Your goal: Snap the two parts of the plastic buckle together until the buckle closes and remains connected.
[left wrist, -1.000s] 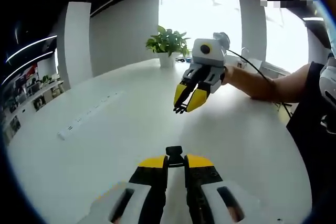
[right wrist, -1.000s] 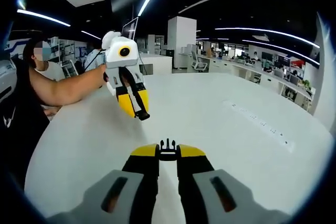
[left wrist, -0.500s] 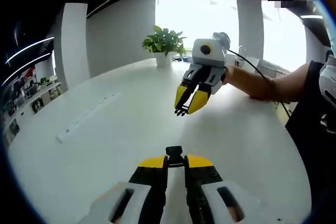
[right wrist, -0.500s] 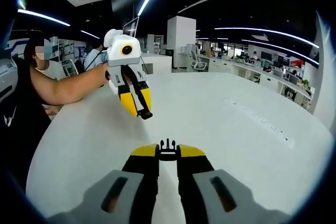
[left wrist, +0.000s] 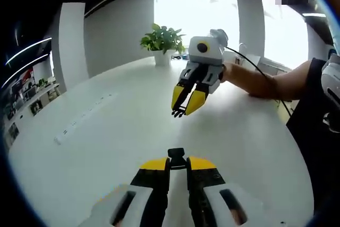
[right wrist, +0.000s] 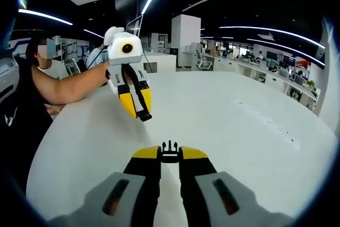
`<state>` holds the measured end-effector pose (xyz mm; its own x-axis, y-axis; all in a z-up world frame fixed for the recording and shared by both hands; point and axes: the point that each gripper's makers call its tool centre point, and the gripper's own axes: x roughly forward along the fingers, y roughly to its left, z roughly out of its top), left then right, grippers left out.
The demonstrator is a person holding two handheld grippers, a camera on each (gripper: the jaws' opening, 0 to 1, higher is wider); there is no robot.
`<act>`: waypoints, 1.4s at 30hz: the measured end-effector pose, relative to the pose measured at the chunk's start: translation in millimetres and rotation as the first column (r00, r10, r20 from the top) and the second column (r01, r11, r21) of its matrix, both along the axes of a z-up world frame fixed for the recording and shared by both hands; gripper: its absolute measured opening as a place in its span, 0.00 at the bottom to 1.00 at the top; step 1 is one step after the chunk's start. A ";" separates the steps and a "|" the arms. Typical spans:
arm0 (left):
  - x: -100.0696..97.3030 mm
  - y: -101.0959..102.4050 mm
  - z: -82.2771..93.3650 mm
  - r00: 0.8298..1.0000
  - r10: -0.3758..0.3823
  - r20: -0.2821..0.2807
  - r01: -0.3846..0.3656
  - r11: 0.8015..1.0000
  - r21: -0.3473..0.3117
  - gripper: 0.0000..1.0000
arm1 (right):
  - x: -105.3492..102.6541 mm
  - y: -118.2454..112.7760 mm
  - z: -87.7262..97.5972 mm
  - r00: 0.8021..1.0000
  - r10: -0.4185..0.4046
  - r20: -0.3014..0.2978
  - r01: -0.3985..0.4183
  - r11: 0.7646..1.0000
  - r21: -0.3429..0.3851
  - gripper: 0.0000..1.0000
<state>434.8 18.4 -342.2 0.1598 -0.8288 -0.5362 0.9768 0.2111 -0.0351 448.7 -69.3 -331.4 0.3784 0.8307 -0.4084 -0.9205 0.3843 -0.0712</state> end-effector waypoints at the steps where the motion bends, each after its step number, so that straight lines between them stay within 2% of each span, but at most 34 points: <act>1: -0.2 0.2 0.5 1.000 0.001 -0.001 -0.001 1.000 -0.002 0.11 | -0.1 0.2 0.2 1.000 0.000 0.000 0.000 1.000 0.000 0.12; 7: -6.7 -0.1 -2.9 1.000 -0.008 0.003 0.008 1.000 0.012 0.11 | -5.7 0.8 -1.6 1.000 0.004 -0.001 -0.004 1.000 -0.003 0.12; 33: -9.2 4.6 2.8 1.000 -0.020 -0.008 0.020 1.000 0.006 0.11 | -11.6 2.7 -3.3 1.000 0.013 0.001 -0.013 1.000 -0.013 0.12; 38: -14.1 3.1 -6.5 1.000 -0.022 -0.011 0.023 0.999 0.030 0.11 | -16.0 2.8 -7.7 1.000 0.016 -0.007 -0.016 1.000 -0.018 0.12; 42: -15.9 1.2 -6.0 1.000 -0.029 -0.013 0.029 0.999 0.034 0.11 | -19.4 2.1 -5.8 1.000 0.013 -0.004 -0.013 1.000 -0.013 0.12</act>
<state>418.9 19.6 -348.3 0.1293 -0.8145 -0.5656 0.9821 0.1839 -0.0403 429.3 -67.2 -337.2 0.3660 0.8303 -0.4203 -0.9257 0.3713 -0.0725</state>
